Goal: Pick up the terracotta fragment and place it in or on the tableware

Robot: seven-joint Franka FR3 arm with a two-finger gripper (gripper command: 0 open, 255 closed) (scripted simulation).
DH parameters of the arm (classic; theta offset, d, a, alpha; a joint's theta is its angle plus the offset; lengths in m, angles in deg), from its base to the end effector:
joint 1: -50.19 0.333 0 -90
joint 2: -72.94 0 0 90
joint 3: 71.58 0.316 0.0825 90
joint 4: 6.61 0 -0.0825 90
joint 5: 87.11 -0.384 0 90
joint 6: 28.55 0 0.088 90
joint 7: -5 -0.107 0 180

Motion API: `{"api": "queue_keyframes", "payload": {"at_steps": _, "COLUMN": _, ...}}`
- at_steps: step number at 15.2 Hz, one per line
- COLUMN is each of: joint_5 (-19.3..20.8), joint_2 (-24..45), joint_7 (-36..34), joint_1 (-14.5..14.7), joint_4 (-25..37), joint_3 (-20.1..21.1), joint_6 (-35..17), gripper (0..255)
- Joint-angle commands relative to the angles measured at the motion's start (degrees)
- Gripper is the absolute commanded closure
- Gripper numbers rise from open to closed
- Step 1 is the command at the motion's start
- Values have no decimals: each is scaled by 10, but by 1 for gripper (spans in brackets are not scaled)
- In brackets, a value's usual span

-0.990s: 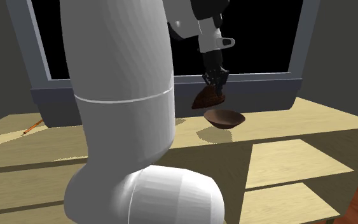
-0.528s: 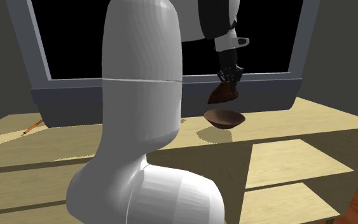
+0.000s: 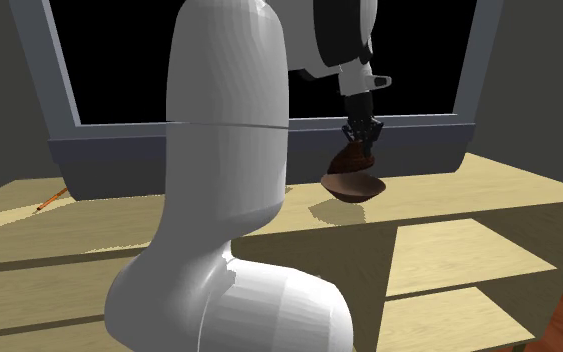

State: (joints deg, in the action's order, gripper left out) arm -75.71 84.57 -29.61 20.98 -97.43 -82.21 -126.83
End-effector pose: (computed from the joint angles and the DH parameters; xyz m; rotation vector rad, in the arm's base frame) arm 0.4678 -0.4025 0.5150 2.3499 -1.7157 -0.1169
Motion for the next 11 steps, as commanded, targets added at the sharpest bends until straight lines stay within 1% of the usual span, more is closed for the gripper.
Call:
{"api": "queue_keyframes", "payload": {"at_steps": 1, "joint_5": 1, "joint_2": -1, "joint_7": -3, "joint_1": 0, "joint_4": -16, "joint_3": 0, "joint_6": -15, "gripper": 255}}
{"api": "queue_keyframes", "payload": {"at_steps": 6, "joint_5": 2, "joint_2": 2, "joint_7": -11, "joint_1": 0, "joint_4": -50, "joint_3": 0, "joint_6": -52, "gripper": 255}}
{"api": "queue_keyframes", "payload": {"at_steps": 11, "joint_5": 2, "joint_2": 2, "joint_7": -11, "joint_1": 0, "joint_4": -50, "joint_3": 0, "joint_6": -52, "gripper": 255}}
